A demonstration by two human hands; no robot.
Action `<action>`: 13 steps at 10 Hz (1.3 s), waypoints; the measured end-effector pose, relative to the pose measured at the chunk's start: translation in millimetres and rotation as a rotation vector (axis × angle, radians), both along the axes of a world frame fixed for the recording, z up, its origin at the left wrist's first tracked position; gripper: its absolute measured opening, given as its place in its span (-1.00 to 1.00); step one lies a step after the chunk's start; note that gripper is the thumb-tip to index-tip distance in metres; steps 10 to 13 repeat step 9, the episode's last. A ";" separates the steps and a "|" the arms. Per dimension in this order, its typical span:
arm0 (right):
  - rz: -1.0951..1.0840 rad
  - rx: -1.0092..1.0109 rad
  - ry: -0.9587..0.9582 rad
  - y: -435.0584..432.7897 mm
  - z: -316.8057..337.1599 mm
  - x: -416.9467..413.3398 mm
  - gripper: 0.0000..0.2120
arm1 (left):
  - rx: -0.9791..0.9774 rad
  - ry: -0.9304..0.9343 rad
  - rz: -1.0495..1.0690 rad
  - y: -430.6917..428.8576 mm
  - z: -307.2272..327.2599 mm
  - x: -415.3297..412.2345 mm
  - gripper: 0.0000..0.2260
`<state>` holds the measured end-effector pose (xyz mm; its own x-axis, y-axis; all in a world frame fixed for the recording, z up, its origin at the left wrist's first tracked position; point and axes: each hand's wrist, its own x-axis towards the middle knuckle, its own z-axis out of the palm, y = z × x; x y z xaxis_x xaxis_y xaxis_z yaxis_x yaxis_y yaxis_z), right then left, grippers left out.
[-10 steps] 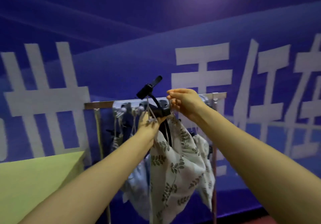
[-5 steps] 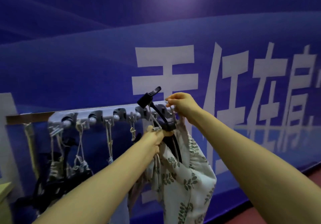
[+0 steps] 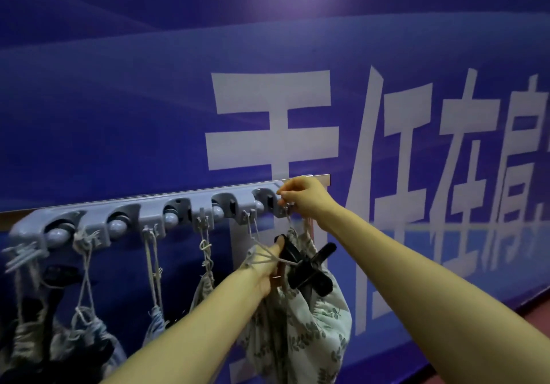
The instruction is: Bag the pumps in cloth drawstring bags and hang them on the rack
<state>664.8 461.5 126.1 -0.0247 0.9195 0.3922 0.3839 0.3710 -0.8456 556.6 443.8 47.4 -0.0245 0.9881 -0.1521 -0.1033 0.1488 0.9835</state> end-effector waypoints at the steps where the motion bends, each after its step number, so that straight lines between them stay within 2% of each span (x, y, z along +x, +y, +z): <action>1: -0.018 0.013 -0.002 6.5 -5.5 2.3 -0.88 | 0.002 0.093 0.063 9.7 -1.2 6.9 -0.67; 2: -0.046 0.015 0.035 9.6 -13.1 5.2 -0.89 | -0.052 0.109 0.086 16.7 1.0 7.6 -0.63; 3: -0.052 -0.025 0.092 10.3 -23.0 7.1 -0.88 | -0.065 0.103 -0.031 16.3 4.1 7.6 -0.83; 4: -0.039 -0.047 0.139 6.6 -31.7 5.9 -0.90 | -0.037 0.151 -0.095 15.2 6.3 8.7 -0.74; 5: -0.047 -0.056 0.150 0.3 -38.5 5.7 -0.91 | -0.012 0.208 -0.033 18.8 8.4 8.3 -0.78; 7: -0.189 0.016 -0.051 -20.2 -50.4 4.8 -0.85 | 0.000 0.144 -0.092 1.4 9.2 2.8 -0.70; 9: -0.107 0.122 -0.040 -49.6 -37.4 -16.7 -0.86 | 0.013 0.016 -0.041 -41.9 23.6 -24.1 -0.70; 13: -0.107 0.122 -0.040 -49.6 -37.4 -16.7 -0.86 | 0.013 0.016 -0.041 -41.9 23.6 -24.1 -0.70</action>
